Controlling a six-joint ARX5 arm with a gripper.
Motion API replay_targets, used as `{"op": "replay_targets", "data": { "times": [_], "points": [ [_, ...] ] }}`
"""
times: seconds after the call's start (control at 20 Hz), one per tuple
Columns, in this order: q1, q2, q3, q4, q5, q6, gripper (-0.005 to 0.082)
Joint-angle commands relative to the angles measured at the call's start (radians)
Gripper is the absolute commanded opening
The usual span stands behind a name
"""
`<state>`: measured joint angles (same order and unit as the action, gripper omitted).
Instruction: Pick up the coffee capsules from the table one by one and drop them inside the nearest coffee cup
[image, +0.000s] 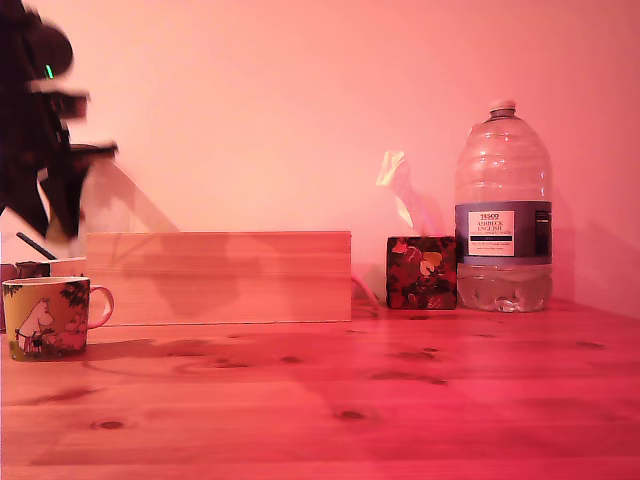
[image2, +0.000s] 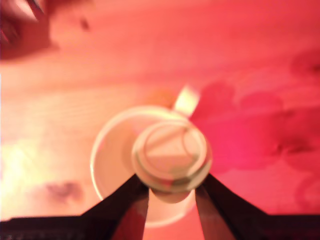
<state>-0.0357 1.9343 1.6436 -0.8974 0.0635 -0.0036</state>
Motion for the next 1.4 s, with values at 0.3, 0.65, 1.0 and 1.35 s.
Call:
{"op": "replay_targets", "data": {
  "times": [0.3,0.65,1.0,1.35],
  "points": [
    [0.008,0.018,0.012,-0.005,-0.005,0.008,0.0201],
    [0.007,0.018,0.012,-0.005,-0.006,0.056,0.0693],
    [0.006,0.014,0.011,0.054,-0.01,0.058,0.0707],
    [-0.01,-0.147,-0.119,0.221,-0.011,0.064,0.0706]
  ]
}}
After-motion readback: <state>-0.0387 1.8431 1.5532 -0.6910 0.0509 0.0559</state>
